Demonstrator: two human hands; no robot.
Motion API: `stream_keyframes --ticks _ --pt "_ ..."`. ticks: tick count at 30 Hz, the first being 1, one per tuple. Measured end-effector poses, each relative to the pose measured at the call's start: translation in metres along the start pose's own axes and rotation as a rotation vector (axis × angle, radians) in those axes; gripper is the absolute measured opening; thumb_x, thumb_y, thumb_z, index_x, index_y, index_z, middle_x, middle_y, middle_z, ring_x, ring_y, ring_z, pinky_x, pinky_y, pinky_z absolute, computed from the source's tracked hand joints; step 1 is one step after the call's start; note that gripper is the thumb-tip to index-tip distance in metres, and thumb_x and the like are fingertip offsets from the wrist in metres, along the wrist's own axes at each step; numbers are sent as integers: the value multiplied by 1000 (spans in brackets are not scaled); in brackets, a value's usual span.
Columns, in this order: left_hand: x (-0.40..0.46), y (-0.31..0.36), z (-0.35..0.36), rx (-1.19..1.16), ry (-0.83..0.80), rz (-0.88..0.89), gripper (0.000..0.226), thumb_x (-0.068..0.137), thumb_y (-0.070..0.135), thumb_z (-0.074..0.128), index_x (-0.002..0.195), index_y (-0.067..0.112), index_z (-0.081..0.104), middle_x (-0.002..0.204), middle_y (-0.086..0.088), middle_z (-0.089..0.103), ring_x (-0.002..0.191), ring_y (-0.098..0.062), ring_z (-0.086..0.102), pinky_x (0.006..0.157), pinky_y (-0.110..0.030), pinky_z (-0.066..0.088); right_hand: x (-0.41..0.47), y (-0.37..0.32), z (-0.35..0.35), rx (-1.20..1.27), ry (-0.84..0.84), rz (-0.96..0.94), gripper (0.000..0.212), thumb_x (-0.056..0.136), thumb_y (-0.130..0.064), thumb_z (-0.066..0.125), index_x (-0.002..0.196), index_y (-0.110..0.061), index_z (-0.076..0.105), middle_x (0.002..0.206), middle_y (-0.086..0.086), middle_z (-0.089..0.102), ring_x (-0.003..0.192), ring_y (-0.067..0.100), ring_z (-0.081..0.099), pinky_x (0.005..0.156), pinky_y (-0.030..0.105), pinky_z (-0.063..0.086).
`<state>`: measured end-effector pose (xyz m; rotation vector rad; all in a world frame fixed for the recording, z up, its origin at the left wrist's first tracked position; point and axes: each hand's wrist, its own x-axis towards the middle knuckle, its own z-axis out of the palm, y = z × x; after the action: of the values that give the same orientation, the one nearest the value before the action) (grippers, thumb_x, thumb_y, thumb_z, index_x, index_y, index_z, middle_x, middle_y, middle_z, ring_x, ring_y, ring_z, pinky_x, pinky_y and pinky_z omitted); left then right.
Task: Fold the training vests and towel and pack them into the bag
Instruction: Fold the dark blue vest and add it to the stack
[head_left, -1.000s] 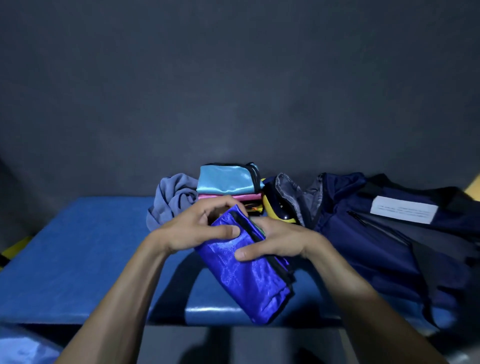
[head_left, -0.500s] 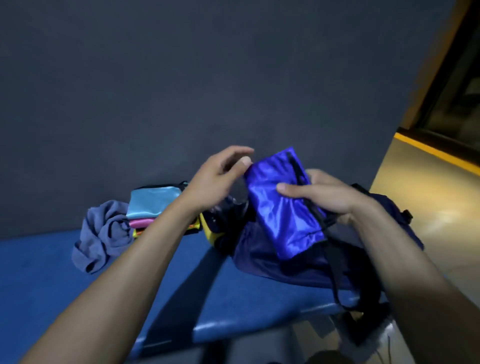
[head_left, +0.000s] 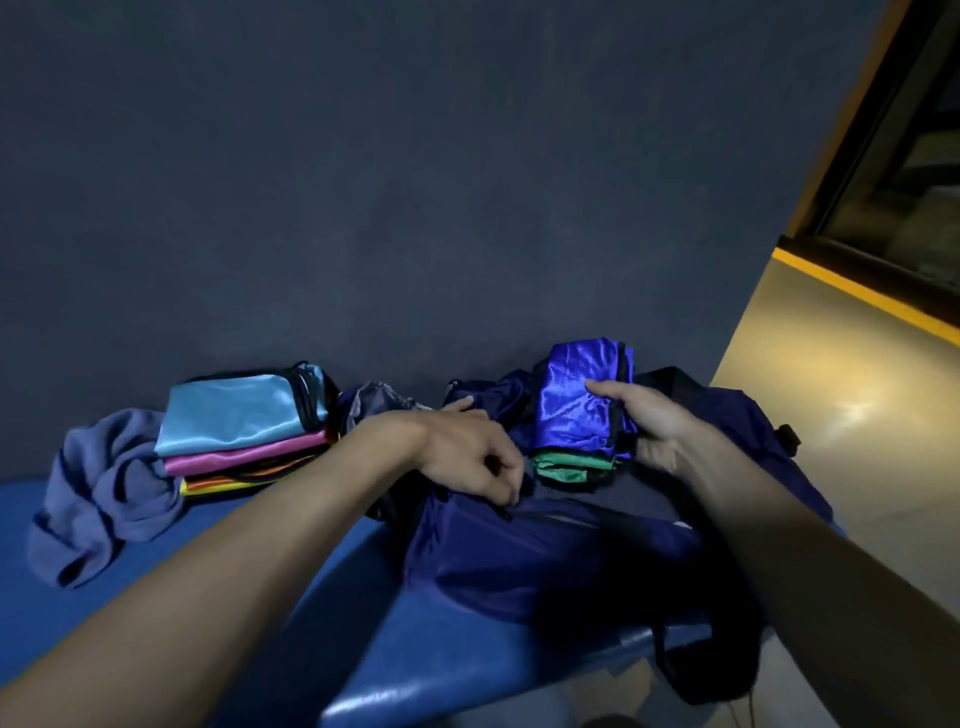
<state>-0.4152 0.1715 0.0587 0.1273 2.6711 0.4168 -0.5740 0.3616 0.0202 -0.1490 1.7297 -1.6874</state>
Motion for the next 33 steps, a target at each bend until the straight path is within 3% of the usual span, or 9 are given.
stream_keyframes --ticks 3,7,13,17,20,22,24,29,33 --pt "4 8 -6 100 -11 -130 26 100 46 48 90 32 68 93 15 66 105 -16 59 99 -33 33 4 17 5 -165 -7 -100 23 96 -11 68 117 -1 69 112 21 74 89 29 74 88 50 60" --pt "19 17 -5 371 -56 -284 44 104 45 34 124 22 66 133 -3 63 128 -26 52 108 -44 27 0 18 1 -177 -36 -110 25 95 -8 69 117 2 68 114 25 73 102 39 72 96 58 55" --pt "30 16 -10 599 103 -346 53 90 52 64 139 34 53 141 0 56 133 -27 45 110 -47 25 -13 27 -1 -331 -224 189 24 87 -10 75 107 3 75 110 23 74 86 31 74 87 52 59" --pt "41 17 3 644 112 -413 72 80 69 68 139 31 52 139 -5 55 130 -30 47 109 -49 29 -12 34 0 -518 -168 194 37 87 -12 78 118 6 68 112 28 73 105 44 70 92 58 56" --pt "44 18 13 678 155 -383 48 90 51 66 130 25 60 133 -4 62 122 -28 59 105 -45 36 -18 33 4 -561 -120 153 32 88 -15 79 111 4 68 107 26 74 100 43 72 88 55 59" --pt "44 21 18 716 151 -340 34 97 34 61 129 22 61 133 -4 64 122 -27 60 104 -43 39 -21 31 5 -611 -82 108 15 93 -14 74 90 -4 64 84 14 72 73 26 70 60 30 59" --pt "42 23 20 725 135 -292 32 100 26 57 130 18 60 135 -7 63 124 -29 60 103 -41 41 -18 29 -2 -615 -82 136 18 95 -14 72 83 -9 59 64 4 66 54 15 62 45 21 48" --pt "23 26 -6 500 391 -223 31 90 26 61 119 17 62 120 -14 68 110 -37 65 85 -40 51 -21 14 -8 -504 -187 324 14 96 -19 64 85 -12 68 68 3 68 49 14 64 46 22 50" --pt "8 26 -27 322 607 -139 21 85 25 58 105 20 62 99 -15 70 93 -41 65 74 -40 52 -25 12 -3 -522 -349 324 48 99 -14 48 60 -4 73 61 9 71 49 17 70 47 24 57"
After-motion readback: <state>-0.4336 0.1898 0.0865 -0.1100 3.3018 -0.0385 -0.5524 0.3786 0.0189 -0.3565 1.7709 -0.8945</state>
